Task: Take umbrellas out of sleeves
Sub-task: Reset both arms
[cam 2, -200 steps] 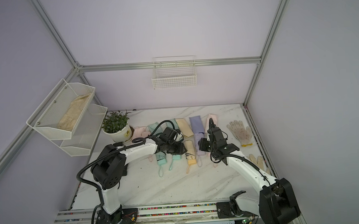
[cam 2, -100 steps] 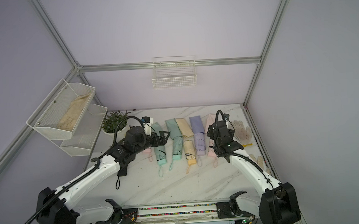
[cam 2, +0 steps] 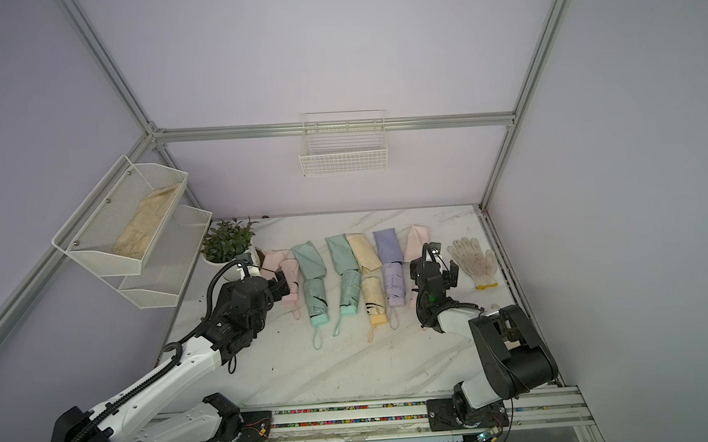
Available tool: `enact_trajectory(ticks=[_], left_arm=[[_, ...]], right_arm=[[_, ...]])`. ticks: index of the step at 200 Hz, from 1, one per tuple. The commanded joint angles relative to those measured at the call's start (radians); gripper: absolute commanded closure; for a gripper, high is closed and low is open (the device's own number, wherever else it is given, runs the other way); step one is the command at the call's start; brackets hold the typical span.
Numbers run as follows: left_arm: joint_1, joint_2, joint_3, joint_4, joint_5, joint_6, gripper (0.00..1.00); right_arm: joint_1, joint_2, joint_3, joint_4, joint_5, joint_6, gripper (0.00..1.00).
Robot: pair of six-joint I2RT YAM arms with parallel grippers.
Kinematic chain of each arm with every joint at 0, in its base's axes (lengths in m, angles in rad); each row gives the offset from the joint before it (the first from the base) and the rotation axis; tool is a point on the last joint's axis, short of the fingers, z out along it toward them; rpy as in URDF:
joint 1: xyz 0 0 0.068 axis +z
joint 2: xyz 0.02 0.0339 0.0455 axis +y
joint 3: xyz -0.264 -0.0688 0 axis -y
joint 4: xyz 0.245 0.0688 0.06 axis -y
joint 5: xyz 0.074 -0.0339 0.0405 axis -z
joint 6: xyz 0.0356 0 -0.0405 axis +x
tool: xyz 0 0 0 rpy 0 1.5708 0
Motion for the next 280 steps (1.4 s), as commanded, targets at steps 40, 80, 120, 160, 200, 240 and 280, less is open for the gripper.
enact_trajectory(ticks=[40,80,120,160,200,240,280], left_arm=[[0.010,0.015,-0.269,0.661,-0.181,0.414,0.00],[0.070,0.126,-0.417,1.065,-0.072,0.634,0.00],[0.148,0.305,-0.494,1.422,-0.116,0.664,0.00],[0.257,0.410,-0.522,1.455,-0.086,0.561,0.00],[0.335,0.521,-0.549,1.610,-0.053,0.490,0.00],[0.375,0.530,-0.555,1.605,0.087,0.484,0.00],[0.430,0.585,-0.462,1.456,0.244,0.485,0.00]], right_arm=[[-0.108,0.102,-0.113,0.469,-0.283,-0.023,0.03],[-0.141,0.235,-0.218,0.773,-0.351,-0.021,0.03],[-0.165,0.315,-0.241,0.896,-0.393,0.003,0.03],[-0.165,0.309,-0.227,0.862,-0.431,-0.015,0.03],[-0.165,0.299,-0.207,0.814,-0.458,-0.034,0.03],[-0.165,0.293,-0.168,0.736,-0.497,-0.048,0.03],[-0.183,0.281,-0.077,0.545,-0.535,-0.032,0.03]])
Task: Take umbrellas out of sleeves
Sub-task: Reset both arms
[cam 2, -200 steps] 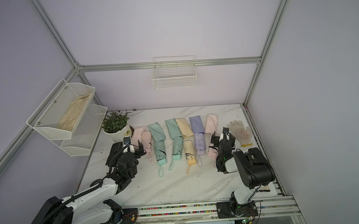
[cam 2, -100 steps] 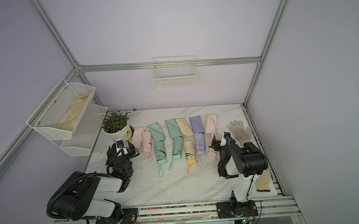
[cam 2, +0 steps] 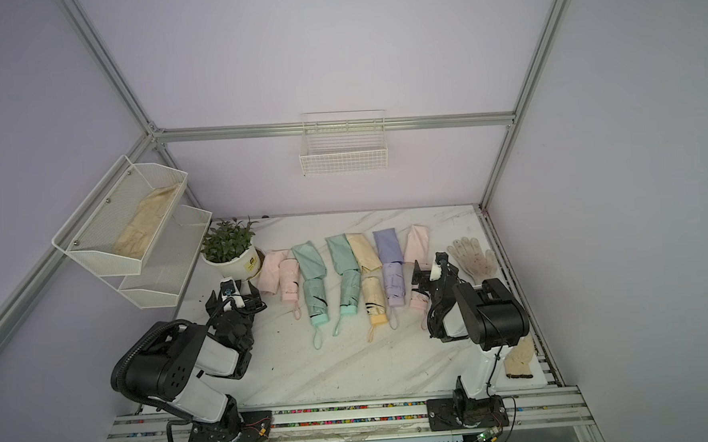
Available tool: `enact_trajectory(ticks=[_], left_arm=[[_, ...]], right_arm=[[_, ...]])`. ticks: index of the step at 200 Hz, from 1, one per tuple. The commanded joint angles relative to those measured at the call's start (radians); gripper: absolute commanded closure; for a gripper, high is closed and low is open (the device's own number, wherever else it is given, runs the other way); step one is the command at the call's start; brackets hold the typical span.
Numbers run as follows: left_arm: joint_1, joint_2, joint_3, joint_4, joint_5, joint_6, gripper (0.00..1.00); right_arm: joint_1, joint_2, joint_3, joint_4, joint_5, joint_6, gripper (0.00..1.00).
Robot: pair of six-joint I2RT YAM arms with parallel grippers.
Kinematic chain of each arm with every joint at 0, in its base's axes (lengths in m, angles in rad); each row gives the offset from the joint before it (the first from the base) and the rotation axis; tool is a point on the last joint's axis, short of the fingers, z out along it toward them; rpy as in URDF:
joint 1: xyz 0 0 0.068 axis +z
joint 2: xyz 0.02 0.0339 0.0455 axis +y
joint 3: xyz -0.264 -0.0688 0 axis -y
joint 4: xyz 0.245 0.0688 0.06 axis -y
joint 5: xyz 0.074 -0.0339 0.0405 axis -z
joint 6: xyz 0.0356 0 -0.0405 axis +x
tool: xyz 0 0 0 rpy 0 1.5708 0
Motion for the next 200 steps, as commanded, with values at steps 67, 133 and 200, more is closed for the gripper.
enact_trajectory(ticks=[67,133,200], left_arm=[[0.165,-0.074,0.176,-0.431,0.242,-0.179,0.00],[0.141,-0.050,0.211,-0.458,0.297,-0.108,0.00],[0.141,-0.052,0.210,-0.456,0.297,-0.108,0.00]], right_arm=[[-0.041,-0.037,0.080,-0.185,-0.054,-0.012,0.03],[-0.047,-0.035,0.077,-0.181,0.078,0.054,0.03],[-0.034,-0.032,0.082,-0.178,0.095,0.043,0.03]])
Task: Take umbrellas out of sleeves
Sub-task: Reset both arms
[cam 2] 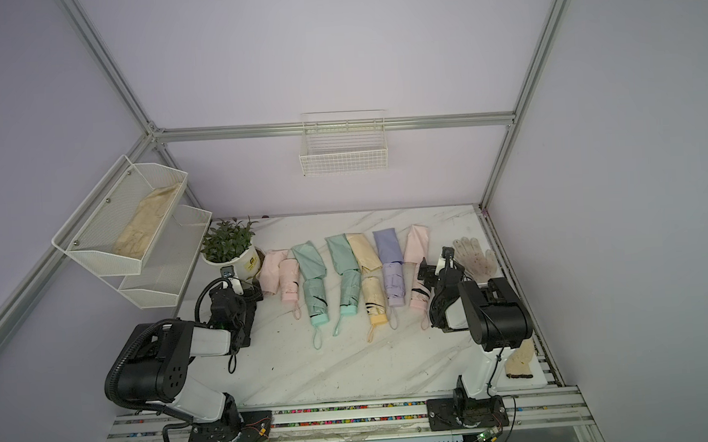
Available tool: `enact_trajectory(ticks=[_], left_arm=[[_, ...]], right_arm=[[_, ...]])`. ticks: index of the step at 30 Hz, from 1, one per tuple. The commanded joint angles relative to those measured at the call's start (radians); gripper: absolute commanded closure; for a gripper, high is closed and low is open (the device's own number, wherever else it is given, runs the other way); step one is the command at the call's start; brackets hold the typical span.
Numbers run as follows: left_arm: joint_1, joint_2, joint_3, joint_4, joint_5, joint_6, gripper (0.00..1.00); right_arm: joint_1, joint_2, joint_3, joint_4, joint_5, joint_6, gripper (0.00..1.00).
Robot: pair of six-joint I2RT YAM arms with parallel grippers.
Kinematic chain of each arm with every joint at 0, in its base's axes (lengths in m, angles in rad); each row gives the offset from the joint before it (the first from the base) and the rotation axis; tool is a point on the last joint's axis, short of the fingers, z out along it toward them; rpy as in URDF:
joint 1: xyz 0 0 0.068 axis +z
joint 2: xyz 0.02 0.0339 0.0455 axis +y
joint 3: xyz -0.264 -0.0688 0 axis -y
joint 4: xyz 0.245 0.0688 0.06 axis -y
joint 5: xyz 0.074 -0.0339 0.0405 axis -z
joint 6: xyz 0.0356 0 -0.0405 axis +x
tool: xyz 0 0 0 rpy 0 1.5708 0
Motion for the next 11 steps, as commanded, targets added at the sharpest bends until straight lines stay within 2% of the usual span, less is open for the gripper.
enact_trajectory(ticks=[1,11], left_arm=[[-0.002,-0.010,0.011,0.024,0.009,0.012,0.00],[-0.002,-0.010,0.011,0.023,0.009,0.012,0.00]], right_arm=[[0.008,-0.019,0.010,0.008,0.018,0.004,0.03],[0.008,-0.017,0.013,0.003,0.015,0.002,0.03]])
